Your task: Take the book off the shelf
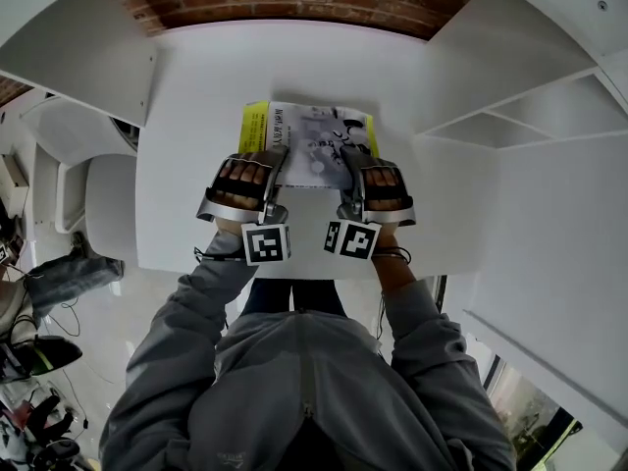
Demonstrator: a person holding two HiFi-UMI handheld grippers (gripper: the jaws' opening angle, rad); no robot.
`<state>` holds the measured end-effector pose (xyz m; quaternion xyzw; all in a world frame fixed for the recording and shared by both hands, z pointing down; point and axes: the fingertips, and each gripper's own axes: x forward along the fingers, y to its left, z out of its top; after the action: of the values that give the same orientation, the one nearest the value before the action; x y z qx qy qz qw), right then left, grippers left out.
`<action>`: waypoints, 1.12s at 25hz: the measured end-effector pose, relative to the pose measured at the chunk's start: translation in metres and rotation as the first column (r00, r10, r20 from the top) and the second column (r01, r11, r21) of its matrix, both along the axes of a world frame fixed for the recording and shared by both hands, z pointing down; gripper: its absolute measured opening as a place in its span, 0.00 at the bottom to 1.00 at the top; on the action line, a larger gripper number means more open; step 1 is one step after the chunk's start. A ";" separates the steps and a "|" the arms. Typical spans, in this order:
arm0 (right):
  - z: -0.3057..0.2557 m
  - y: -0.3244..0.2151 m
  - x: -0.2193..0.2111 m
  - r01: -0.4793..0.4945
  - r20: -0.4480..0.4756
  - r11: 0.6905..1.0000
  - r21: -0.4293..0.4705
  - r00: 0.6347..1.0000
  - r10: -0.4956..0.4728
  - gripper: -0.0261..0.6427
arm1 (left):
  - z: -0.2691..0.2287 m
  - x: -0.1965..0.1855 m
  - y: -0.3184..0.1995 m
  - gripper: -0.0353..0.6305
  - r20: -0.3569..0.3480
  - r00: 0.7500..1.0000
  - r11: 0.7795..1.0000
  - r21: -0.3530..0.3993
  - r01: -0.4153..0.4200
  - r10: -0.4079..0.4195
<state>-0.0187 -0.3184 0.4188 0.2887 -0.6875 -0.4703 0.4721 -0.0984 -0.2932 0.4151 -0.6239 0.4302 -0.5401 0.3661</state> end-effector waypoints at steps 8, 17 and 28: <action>0.026 0.015 0.005 -0.007 -0.035 0.999 -0.054 0.999 0.005 0.17 | 0.035 0.005 0.016 0.16 -0.024 1.000 0.995 -0.104 -0.007 0.004; 0.077 0.042 0.016 -0.022 -0.083 0.976 -0.215 0.997 0.004 0.17 | 0.080 0.018 0.041 0.17 -0.056 0.998 0.964 -0.265 -0.016 0.002; 0.095 0.059 0.019 -0.057 -0.152 0.939 -0.340 0.988 0.005 0.24 | 0.098 0.015 0.055 0.25 -0.086 0.994 0.920 -0.392 0.028 -0.067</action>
<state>0.0006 -0.2592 0.5142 0.1767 -0.7173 -0.3558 0.5724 -0.0837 -0.2387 0.5128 -0.6991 0.3464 -0.5927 0.1999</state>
